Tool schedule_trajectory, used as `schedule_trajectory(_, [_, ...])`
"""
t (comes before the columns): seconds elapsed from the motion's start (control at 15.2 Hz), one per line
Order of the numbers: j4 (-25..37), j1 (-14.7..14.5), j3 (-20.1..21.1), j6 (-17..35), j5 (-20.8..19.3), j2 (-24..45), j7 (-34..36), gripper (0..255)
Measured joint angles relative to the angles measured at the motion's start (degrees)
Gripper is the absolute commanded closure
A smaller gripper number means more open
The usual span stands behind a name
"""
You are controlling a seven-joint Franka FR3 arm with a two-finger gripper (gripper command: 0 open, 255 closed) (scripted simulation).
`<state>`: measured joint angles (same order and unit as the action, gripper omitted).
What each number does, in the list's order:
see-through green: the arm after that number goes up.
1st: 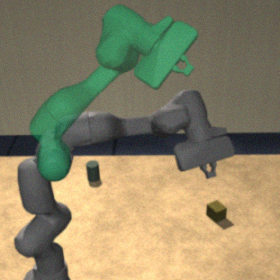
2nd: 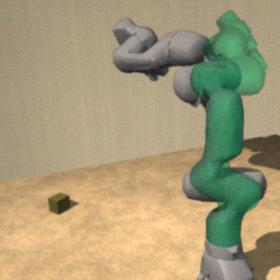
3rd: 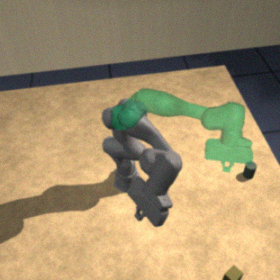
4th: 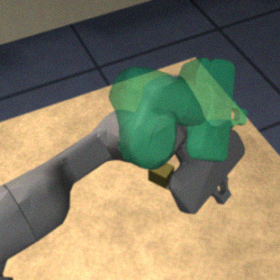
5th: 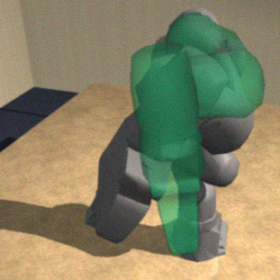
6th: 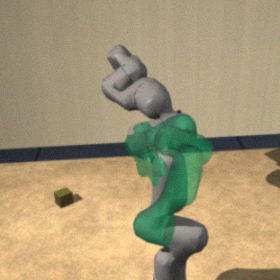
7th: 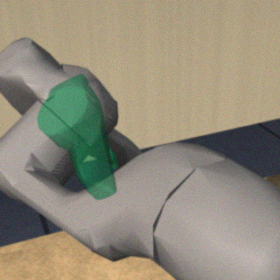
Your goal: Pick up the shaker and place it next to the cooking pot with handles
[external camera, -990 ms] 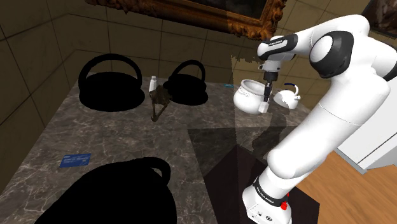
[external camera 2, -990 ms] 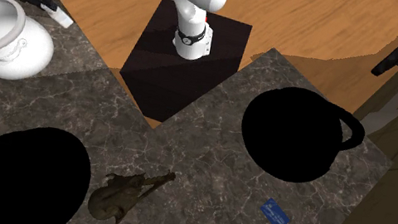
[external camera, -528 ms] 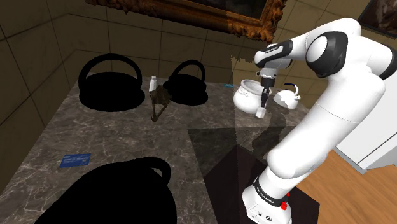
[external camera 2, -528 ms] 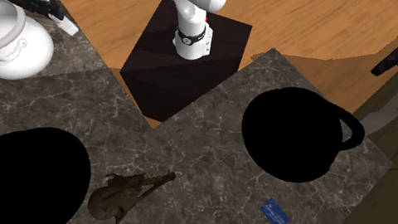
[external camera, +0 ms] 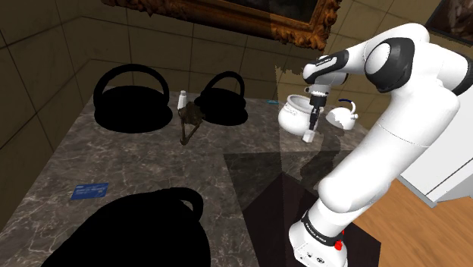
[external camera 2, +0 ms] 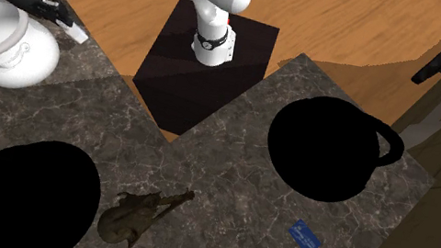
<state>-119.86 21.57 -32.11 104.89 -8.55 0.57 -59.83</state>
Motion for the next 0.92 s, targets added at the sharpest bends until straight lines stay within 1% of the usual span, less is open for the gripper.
schedule_trajectory(0.26, [-2.3, 0.2, -0.1, 3.3, 0.0, -1.8, 0.0, 255])
schedule_trajectory(0.4, [-1.2, 0.2, -0.2, 1.7, 0.7, -1.1, -0.4, 255])
schedule_trajectory(0.59, [-1.3, 0.1, -0.1, 1.9, 0.3, -1.0, -0.1, 255])
schedule_trajectory(0.66, [-1.9, 0.1, -0.1, 2.6, -0.1, -1.5, 0.2, 0])
schedule_trajectory(0.92, [-3.1, -0.2, 0.2, 0.9, -0.4, -0.9, 0.9, 0])
